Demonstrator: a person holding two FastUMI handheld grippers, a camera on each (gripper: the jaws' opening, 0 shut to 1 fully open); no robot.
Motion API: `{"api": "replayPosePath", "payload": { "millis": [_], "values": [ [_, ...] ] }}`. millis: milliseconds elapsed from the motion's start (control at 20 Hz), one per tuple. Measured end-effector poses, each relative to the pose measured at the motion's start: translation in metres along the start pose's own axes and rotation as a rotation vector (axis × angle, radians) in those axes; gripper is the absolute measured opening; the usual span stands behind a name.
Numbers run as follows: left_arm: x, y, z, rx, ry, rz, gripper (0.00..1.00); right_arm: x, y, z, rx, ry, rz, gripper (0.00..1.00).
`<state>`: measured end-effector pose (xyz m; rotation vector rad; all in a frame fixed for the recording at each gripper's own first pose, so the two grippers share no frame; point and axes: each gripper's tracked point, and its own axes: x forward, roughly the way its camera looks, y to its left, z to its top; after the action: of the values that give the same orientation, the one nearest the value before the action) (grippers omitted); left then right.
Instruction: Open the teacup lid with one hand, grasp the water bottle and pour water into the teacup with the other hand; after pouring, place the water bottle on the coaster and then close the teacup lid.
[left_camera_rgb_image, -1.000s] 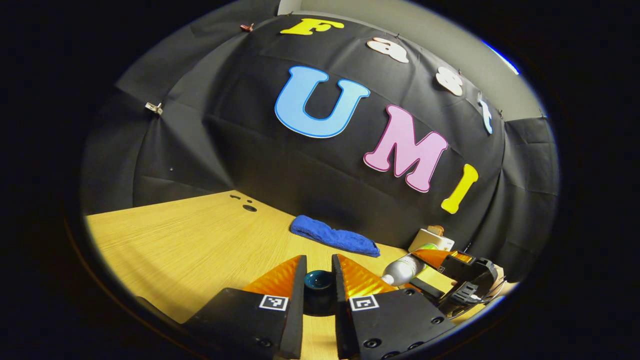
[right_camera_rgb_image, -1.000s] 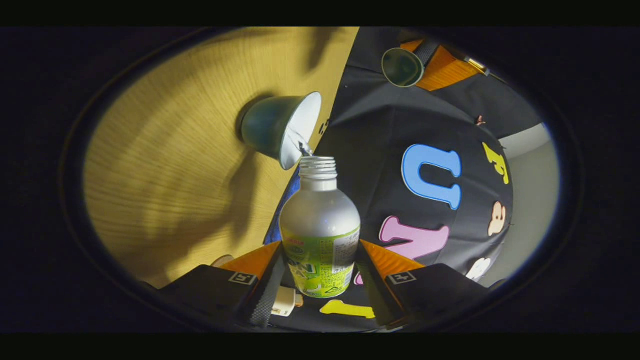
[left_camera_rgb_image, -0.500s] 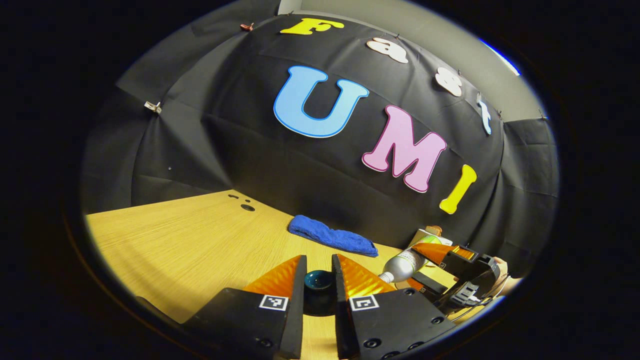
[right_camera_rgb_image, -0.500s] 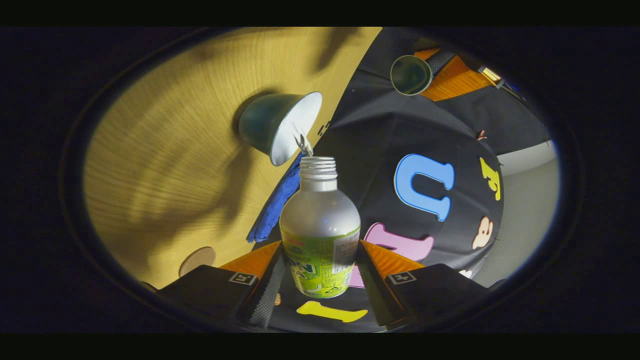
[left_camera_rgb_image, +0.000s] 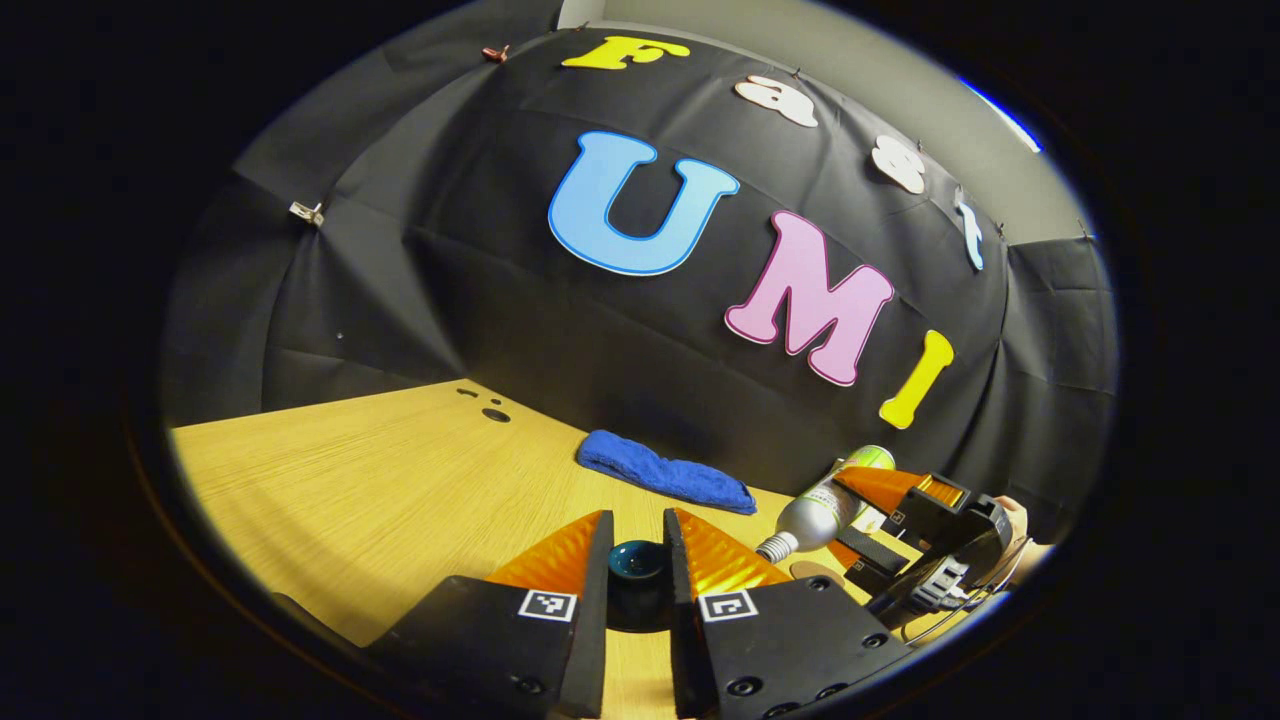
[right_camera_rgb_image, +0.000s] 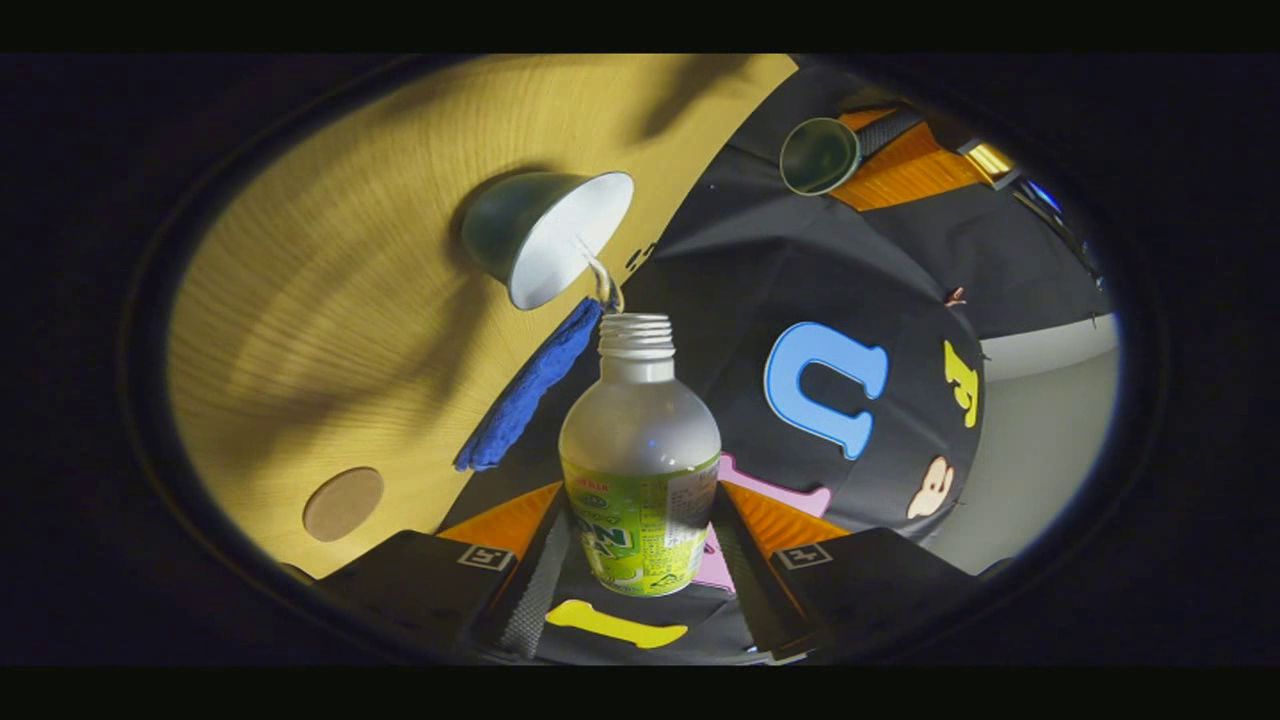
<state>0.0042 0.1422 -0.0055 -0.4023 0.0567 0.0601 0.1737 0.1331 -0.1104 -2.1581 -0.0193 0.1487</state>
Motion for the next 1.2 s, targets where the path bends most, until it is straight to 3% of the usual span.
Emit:
{"api": "replayPosePath", "payload": {
  "millis": [650,1200],
  "values": [
    [0.0,0.001,-0.002,-0.008,0.003,-0.004,0.3,0.005,-0.021,-0.002,-0.153,-0.026,-0.101,0.79],
    [0.001,0.001,-0.002,-0.01,0.002,-0.004,0.3,0.004,-0.027,-0.002,-0.174,-0.032,-0.114,0.79]
  ]
}}
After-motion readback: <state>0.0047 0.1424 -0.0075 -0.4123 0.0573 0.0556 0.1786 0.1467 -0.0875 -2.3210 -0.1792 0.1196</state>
